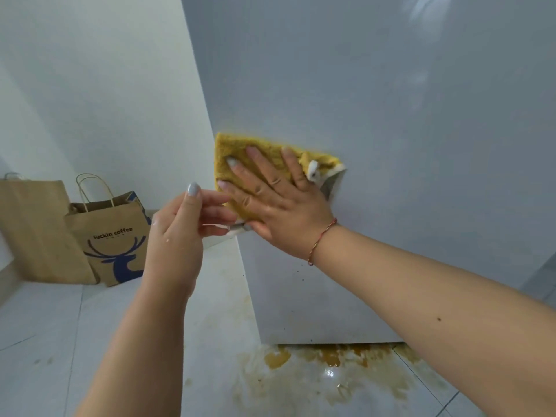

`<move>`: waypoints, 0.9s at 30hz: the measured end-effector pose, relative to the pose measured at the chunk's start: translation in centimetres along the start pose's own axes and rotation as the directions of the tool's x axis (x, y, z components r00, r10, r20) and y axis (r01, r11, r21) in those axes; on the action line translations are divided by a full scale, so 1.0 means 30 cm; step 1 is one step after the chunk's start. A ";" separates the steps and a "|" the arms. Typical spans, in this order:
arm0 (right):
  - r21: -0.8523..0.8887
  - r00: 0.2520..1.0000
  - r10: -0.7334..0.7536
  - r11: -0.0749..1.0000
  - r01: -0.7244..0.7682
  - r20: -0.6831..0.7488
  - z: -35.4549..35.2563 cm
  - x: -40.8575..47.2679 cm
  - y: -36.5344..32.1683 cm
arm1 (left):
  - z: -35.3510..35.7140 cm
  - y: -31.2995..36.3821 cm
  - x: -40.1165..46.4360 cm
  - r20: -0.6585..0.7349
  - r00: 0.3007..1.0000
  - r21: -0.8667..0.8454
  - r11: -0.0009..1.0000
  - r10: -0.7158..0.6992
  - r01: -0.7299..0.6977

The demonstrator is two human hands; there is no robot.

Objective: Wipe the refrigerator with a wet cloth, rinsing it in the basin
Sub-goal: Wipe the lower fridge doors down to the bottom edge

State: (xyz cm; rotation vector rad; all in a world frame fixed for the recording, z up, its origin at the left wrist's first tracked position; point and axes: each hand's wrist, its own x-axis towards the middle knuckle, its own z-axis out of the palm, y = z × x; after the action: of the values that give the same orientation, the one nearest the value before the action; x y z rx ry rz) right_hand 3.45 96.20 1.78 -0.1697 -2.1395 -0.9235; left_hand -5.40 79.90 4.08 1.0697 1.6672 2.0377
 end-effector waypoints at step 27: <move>0.041 0.998 -0.046 0.998 0.044 0.048 0.049 -0.164 -0.096 | 0.006 -0.068 0.006 0.438 0.886 0.372 0.867 0.149 -0.330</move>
State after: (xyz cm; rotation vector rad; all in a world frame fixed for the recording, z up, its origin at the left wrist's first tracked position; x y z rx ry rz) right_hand 4.78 95.93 -3.95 -0.1253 -2.2131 -0.9100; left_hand -5.84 80.72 2.26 1.7950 1.8782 1.4427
